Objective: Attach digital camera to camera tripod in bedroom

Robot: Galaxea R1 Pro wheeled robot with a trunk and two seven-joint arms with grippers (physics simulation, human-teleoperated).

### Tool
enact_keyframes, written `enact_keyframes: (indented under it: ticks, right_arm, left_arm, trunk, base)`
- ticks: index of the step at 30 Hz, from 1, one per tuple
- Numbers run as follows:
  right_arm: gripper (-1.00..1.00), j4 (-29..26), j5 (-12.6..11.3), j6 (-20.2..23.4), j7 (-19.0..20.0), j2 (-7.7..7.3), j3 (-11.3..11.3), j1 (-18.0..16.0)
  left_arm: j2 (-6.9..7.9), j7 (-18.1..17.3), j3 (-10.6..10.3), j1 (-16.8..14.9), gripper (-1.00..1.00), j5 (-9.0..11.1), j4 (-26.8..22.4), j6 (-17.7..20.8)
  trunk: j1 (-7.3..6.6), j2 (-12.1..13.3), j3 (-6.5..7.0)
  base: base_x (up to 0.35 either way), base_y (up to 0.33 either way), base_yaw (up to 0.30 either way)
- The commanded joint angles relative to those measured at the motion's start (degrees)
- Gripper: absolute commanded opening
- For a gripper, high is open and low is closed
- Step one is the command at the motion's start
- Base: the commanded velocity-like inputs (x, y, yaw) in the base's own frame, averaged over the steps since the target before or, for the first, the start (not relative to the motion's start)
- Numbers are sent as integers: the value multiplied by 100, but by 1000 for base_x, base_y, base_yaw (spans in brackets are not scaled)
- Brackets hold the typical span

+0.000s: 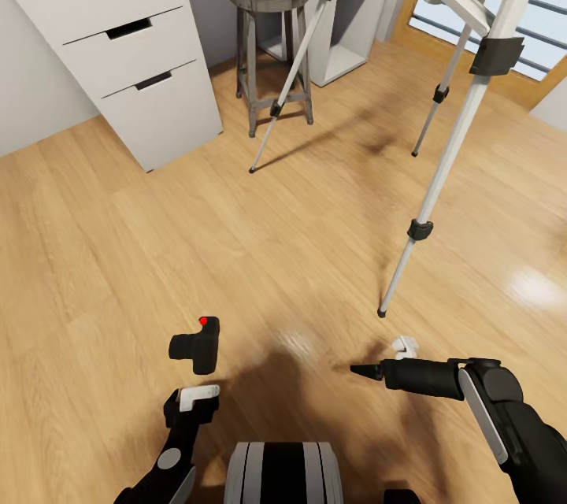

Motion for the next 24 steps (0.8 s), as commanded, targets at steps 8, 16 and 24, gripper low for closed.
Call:
enact_keyframes:
  ticks: [8, 16, 24]
  right_arm:
    - [100, -1, -8, 30, 11, -2, -4, -2]
    - [100, -1, -8, 30, 11, -2, -4, -2]
    - [100, -1, -8, 30, 11, -2, -4, -2]
  left_arm:
    - [-18, 45, -48, -4, 100, 58, 17, -24]
    - [-103, 46, -62, -4, 100, 81, 44, 12]
    - [-115, 46, -57, -4, 100, 84, 51, -20]
  trunk:
    - [-1, -1, -3]
    - [-1, -1, -3]
    - [-1, -1, -3]
  base:
    - [0, 0, 0]
    - [94, 0, 0]
    - [114, 0, 0]
